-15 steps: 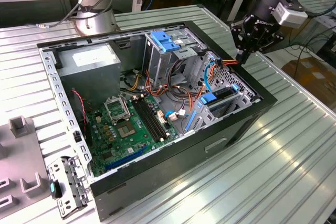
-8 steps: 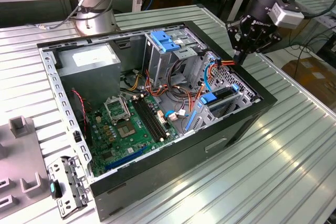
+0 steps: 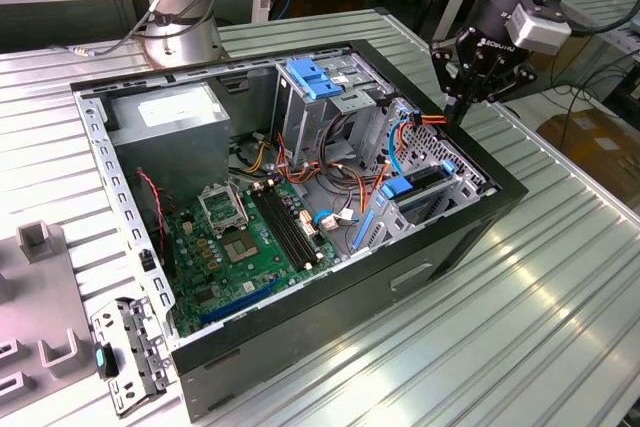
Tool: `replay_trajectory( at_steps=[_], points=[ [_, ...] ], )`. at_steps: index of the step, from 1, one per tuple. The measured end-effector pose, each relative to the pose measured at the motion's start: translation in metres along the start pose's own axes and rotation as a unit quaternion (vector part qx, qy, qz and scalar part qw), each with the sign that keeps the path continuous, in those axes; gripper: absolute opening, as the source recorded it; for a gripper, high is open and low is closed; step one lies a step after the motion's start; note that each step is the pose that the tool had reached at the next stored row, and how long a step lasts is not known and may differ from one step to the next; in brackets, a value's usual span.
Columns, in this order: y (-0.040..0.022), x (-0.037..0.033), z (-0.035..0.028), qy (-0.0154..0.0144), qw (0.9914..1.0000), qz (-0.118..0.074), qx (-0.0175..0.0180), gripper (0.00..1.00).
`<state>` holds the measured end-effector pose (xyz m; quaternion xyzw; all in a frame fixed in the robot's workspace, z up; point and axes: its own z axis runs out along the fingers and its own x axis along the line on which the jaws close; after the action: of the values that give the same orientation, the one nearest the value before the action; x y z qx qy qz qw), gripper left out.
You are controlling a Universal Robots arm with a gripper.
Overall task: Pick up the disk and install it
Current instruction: 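Insert the first disk wire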
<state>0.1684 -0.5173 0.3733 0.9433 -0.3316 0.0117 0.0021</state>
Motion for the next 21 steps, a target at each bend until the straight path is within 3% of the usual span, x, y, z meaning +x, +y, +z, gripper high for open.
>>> replay_trajectory(
  at_steps=[14, 18, 21],
  points=[
    [0.0, 0.0, 0.0, 0.0, 1.0, 0.001, 0.0, 0.16],
    [0.0, 0.0, 0.0, 0.0, 0.99972, 0.024, -0.0005, 0.16],
    [0.0, 0.0, 0.0, 0.0001, 0.9989, 0.047, -0.0011, 0.16]
  ],
)
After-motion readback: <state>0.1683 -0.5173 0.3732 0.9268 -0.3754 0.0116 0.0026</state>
